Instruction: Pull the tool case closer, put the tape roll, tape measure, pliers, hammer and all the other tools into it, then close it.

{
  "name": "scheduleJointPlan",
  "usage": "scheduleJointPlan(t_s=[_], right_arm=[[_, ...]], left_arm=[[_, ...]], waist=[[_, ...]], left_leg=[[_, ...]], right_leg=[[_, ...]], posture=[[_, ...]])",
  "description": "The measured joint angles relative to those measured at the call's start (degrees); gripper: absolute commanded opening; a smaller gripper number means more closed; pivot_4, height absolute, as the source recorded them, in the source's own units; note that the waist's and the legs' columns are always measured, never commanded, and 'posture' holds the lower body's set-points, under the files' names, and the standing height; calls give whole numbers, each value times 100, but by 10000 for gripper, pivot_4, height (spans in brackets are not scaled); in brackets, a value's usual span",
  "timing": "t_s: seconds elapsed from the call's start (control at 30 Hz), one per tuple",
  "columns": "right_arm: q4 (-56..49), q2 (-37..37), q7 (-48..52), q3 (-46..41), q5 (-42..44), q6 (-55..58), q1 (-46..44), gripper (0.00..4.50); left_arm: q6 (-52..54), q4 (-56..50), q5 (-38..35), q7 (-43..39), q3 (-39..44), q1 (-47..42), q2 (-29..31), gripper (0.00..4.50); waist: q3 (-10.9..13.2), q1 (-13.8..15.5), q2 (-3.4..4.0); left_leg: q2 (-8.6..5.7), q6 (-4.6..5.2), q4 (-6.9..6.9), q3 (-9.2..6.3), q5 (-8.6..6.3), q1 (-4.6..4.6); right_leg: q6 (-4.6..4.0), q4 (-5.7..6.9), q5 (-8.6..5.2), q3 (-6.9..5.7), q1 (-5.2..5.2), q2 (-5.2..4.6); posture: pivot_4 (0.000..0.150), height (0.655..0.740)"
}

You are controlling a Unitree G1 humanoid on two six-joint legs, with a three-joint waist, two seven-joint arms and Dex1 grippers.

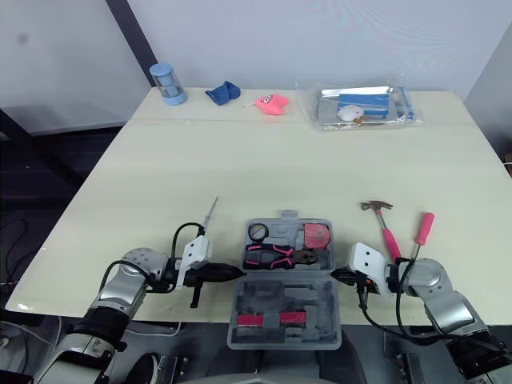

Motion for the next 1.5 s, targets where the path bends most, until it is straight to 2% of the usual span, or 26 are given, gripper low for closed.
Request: scheduleJointPlan(t_s=[0.83,1.5], right_arm=[[60,-5,187,146,-40,323,-349,817],[683,331,-160,133,-324,287,-1030,817]], left_arm=[[239,-275,142,169,-229,-110,-36,164],[-79,196,656,1031,-225,-728,-175,164]], waist=[[0,7,0],[0,-1,1]], left_leg=[[-2,0,2,-2,0,0],[-4,0,4,-6,1,1]], right_leg=[[0,3,0,0,0,-1],[0,12,0,-2,-1,-1]], posture=[[1500,7400],[1500,7400]])
